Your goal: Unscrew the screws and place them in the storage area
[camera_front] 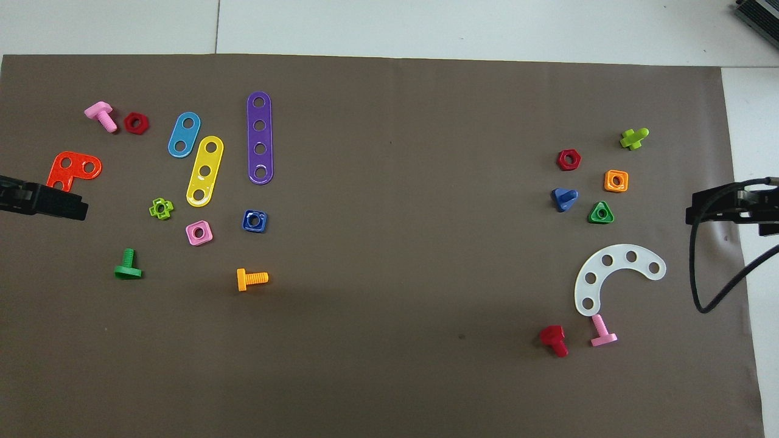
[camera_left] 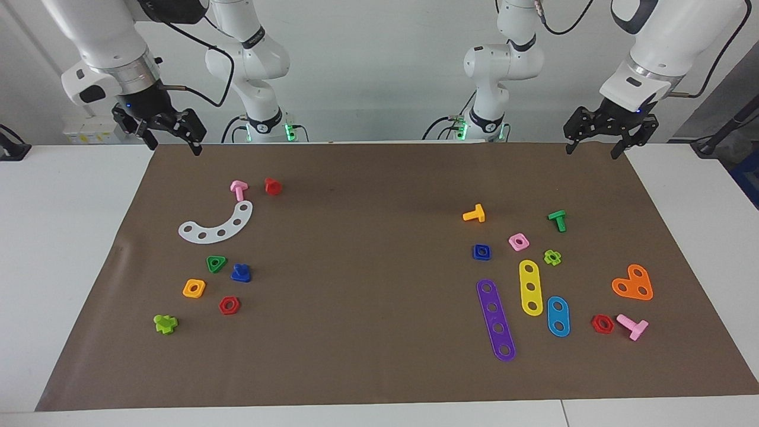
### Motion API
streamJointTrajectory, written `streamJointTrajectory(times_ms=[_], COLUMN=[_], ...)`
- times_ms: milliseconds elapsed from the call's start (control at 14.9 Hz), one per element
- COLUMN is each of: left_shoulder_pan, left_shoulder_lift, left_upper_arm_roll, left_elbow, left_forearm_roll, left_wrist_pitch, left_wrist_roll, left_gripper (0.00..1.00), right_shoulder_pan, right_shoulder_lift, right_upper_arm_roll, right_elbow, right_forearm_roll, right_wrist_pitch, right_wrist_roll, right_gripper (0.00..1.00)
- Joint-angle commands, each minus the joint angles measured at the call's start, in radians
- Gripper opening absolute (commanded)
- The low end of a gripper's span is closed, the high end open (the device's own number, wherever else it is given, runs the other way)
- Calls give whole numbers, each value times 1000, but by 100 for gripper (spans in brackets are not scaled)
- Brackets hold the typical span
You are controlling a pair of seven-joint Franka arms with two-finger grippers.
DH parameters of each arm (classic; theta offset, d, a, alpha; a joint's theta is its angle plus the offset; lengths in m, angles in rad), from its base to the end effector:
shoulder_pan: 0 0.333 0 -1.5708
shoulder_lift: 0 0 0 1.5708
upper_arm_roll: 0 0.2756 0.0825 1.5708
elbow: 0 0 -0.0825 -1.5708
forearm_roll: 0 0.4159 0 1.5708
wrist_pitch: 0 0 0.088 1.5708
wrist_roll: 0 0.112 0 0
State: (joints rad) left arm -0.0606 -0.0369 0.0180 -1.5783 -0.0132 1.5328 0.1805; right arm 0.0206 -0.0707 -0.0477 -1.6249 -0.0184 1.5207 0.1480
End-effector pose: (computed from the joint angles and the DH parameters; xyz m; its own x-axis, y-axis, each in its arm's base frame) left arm 0.5720 -0.0257 0.5934 0.9751 -0.2217 -0.0060 -0.2216 -0.9750 0.0152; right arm 0.5612 -0.0181 0.5882 0.9841 -0.1749 -0.0310 -0.1743 -0.9845 0.0198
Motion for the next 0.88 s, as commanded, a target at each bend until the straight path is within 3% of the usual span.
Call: streamJointTrajectory(times_ms=[0,808], left_shoulder_pan=[-4,-4], left_shoulder_lift=[-21,-21], left_upper_arm_roll=[3,3], left_elbow=[-22,-22], left_forearm_roll=[18,18], left_wrist_pitch=[-6,-6], left_wrist_roll=[-3,-3], left_gripper=[100,100], right_shoulder_pan=[1,-4], right_shoulder_lift=[0,-1], right_upper_arm_roll=[17,15], right_elbow=[-1,5], right_forearm_roll=[-11,-12], right_wrist_pitch=[15,-7], right_wrist_roll=[-53,-58], right_gripper=[100,100])
